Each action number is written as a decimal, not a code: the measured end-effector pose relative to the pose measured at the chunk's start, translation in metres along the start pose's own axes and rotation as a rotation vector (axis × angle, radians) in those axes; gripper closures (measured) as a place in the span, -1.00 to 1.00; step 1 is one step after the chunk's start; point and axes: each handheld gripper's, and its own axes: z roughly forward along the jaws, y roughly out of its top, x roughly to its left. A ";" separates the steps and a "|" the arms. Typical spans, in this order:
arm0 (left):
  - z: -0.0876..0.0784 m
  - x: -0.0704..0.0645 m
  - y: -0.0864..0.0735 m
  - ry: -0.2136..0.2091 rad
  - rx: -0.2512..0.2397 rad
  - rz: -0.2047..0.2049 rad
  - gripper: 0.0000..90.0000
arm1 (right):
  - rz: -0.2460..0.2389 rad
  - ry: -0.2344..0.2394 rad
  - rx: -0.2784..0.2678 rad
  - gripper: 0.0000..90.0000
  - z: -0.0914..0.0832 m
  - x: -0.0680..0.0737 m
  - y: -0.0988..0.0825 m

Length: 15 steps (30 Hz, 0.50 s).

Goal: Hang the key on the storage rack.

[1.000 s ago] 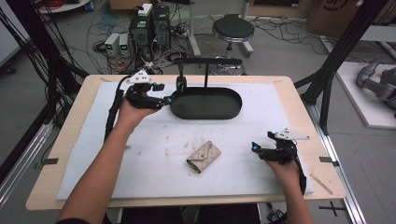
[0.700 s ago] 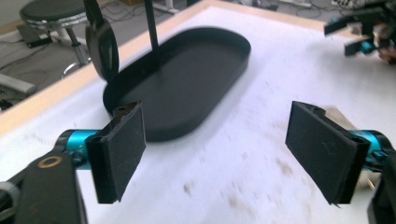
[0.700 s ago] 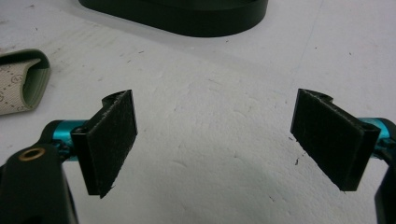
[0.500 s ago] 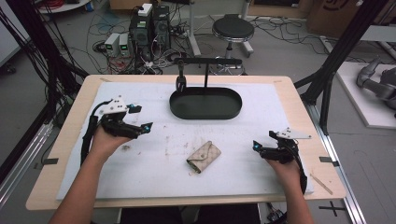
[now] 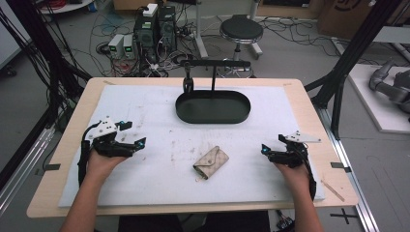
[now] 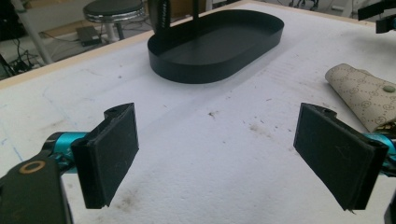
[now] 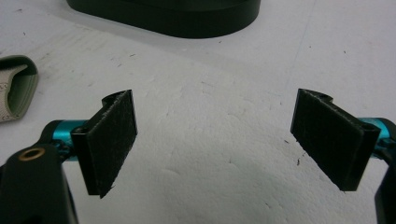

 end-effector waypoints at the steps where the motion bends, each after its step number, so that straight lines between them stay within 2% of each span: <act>1: 0.000 0.000 -0.001 0.008 0.002 0.003 -0.69 | 0.002 0.000 -0.001 -0.67 0.000 0.000 0.000; 4: -0.001 0.001 -0.003 0.022 0.003 0.000 -0.69 | -0.006 -0.002 0.003 -0.67 0.002 0.000 0.000; 10: -0.003 -0.001 -0.007 0.023 0.007 0.005 -0.69 | 0.001 -0.007 -0.006 -0.67 0.002 -0.001 0.003; 15: -0.004 0.001 -0.009 0.035 0.010 -0.018 -0.69 | -0.009 -0.010 -0.001 -0.67 0.004 0.000 0.005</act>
